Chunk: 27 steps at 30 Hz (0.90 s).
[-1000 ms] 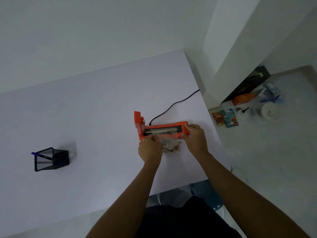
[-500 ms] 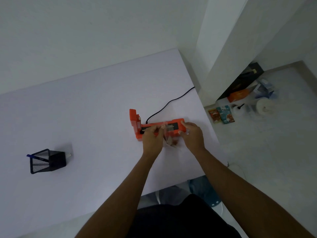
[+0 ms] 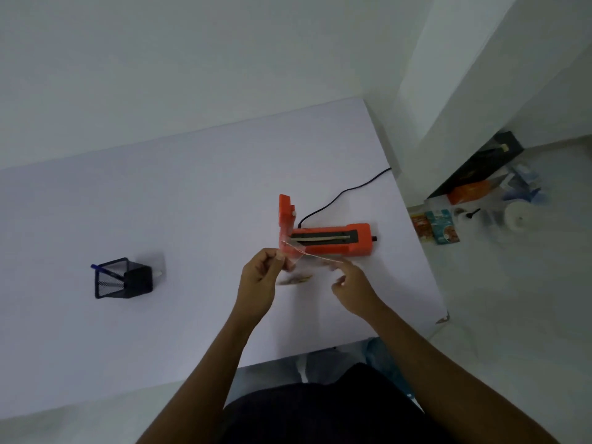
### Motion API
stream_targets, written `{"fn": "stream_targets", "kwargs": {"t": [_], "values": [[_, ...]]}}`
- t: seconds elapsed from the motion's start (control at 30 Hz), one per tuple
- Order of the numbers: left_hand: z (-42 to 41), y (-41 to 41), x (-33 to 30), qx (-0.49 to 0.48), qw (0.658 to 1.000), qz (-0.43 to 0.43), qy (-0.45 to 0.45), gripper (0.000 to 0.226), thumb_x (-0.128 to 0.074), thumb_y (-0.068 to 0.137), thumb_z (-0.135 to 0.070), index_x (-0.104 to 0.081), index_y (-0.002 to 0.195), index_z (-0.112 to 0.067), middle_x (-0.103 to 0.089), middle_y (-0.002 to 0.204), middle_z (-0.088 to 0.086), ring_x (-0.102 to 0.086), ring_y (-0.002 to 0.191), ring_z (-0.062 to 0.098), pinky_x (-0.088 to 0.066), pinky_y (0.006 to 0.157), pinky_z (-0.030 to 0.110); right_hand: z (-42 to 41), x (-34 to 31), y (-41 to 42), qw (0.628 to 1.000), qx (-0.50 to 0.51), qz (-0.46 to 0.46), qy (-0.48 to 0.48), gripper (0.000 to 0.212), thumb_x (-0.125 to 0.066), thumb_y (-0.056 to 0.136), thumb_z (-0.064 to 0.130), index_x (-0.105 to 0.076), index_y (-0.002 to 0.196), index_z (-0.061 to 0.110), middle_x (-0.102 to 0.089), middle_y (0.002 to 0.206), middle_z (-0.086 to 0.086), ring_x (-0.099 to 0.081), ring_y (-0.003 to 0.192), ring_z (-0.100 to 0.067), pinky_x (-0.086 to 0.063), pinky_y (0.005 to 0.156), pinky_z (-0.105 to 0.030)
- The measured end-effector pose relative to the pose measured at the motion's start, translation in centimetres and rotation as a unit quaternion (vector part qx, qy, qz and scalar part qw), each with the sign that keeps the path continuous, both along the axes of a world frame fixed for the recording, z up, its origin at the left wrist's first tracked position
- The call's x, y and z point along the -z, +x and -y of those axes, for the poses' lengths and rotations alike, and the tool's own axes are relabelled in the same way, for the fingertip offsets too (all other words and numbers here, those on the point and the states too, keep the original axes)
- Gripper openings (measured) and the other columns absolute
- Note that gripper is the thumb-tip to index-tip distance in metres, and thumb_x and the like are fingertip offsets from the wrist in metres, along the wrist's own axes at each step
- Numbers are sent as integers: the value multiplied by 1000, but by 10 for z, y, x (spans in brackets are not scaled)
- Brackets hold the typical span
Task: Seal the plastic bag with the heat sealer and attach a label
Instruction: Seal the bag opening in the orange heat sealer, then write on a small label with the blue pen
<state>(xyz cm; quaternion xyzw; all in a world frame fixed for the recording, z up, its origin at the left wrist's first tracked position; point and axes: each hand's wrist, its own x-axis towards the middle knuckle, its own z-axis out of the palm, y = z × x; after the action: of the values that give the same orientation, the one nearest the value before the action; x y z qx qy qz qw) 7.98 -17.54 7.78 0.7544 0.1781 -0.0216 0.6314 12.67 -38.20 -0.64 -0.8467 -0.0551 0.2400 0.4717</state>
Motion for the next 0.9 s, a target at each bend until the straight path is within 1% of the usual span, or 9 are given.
{"fn": "stream_targets", "kwargs": {"t": [0.1, 0.2, 0.33, 0.43, 0.53, 0.63, 0.73, 0.83, 0.9], "values": [[-25, -19, -1, -30, 999, -7, 12, 25, -44, 104, -16, -65, 96, -5, -73, 88, 6, -69, 84, 15, -50, 72, 12, -32, 1, -13, 991, -92, -81, 54, 65, -64, 86, -5, -50, 122, 47, -50, 123, 31, -52, 110, 6, -41, 91, -8], [-55, -41, -1, -65, 998, -22, 4, 24, -44, 103, -14, -66, 98, -5, -74, 91, 5, -69, 81, 16, -50, 69, 14, -69, 6, -24, 981, -119, -117, 98, 45, -73, 89, 16, -61, 122, 43, -60, 131, 23, -55, 123, -1, -43, 104, -21], [-101, -58, 3, -114, 993, -41, 2, 23, -47, 103, -18, -67, 97, -9, -75, 94, 2, -70, 82, 17, -49, 67, 15, -120, 1, -34, 974, -87, -176, 114, 11, -67, 95, 22, -74, 100, 27, -75, 103, 8, -68, 95, -4, -52, 91, -24], [-132, -64, 13, -133, 989, -69, -7, 18, -51, 102, -21, -64, 100, -9, -76, 95, 1, -70, 82, 15, -48, 65, 12, -151, 2, -36, 965, -66, -230, 110, 16, -63, 98, 18, -75, 99, 9, -77, 100, -7, -72, 94, -24, -55, 83, -34], [-160, -65, 35, -95, 988, -124, 5, 20, -52, 100, -32, -59, 111, -17, -74, 101, -2, -68, 88, 11, -48, 71, 12, -175, 3, -38, 957, -32, -270, 98, 20, -59, 99, 18, -73, 99, 4, -77, 100, -8, -75, 88, -19, -58, 81, -37], [-178, -64, 65, -38, 978, -206, 10, 33, -48, 99, -45, -55, 119, -20, -69, 108, 1, -65, 100, 16, -52, 88, 30, -189, 7, -35, 954, 26, -289, 81, 20, -58, 100, 20, -72, 102, 6, -77, 101, -8, -73, 83, -18, -58, 72, -34], [-186, -70, 87, 18, 960, -278, 14, 31, -51, 98, -44, -54, 117, -20, -66, 112, 7, -64, 101, 22, -52, 94, 43, -201, 19, -33, 958, 82, -272, 45, 17, -61, 97, 20, -73, 97, 8, -75, 100, -14, -70, 79, -22, -59, 70, -37], [-194, -68, 93, 18, 956, -292, -2, 39, -59, 96, -34, -48, 130, -17, -64, 117, 9, -64, 101, 22, -55, 82, 32, -217, 26, -32, 959, 148, -239, 28, 18, -66, 94, 22, -71, 90, 6, -74, 92, -20, -71, 72, -26, -63, 74, -51], [-198, -64, 93, 20, 954, -299, -8, 46, -60, 96, -29, -43, 136, -17, -62, 121, 10, -62, 102, 22, -51, 71, 24, -223, 29, -32, 958, 179, -224, 15, 16, -66, 94, 20, -71, 89, 6, -74, 88, -21, -71, 70, -26, -63, 73, -52]]}}
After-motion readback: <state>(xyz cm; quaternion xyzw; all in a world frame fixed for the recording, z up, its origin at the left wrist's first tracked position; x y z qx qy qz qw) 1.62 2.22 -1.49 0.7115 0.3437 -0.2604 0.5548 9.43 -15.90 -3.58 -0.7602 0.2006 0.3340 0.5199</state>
